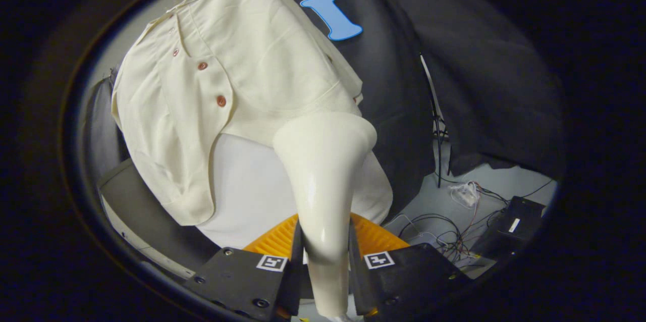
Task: Iron the clothes twice with a garment steamer, once on the left side and once on the right side.
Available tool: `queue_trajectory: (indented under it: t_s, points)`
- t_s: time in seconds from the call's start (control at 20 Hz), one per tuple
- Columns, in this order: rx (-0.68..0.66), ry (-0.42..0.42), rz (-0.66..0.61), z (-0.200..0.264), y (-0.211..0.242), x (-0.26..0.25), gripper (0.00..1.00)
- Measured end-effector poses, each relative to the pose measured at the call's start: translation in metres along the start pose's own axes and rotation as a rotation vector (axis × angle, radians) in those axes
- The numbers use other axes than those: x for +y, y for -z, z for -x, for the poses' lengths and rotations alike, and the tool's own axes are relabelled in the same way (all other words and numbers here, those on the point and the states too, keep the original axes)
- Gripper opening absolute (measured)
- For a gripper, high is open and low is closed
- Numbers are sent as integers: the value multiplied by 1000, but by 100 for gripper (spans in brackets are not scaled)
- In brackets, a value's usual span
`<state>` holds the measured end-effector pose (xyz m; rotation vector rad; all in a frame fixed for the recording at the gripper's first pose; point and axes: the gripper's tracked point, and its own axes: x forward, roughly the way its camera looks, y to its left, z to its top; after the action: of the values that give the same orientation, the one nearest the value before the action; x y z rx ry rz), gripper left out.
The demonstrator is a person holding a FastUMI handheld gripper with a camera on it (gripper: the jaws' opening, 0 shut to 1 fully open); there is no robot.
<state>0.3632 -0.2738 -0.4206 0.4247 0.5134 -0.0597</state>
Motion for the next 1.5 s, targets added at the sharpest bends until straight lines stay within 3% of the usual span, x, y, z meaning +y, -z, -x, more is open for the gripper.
queue_trajectory:
  t_s: [0.45, 0.95, 1.15, 1.35, 1.5]
  points:
    - [-117, -100, 39, 85, 8, 72, 41]
    - [-309, -181, 160, 175, -13, 138, 41]
    - [-358, -176, 217, 204, -16, 154, 41]
    - [-417, -235, 254, 241, -14, 194, 40]
    - [-474, -213, 320, 263, -12, 221, 40]
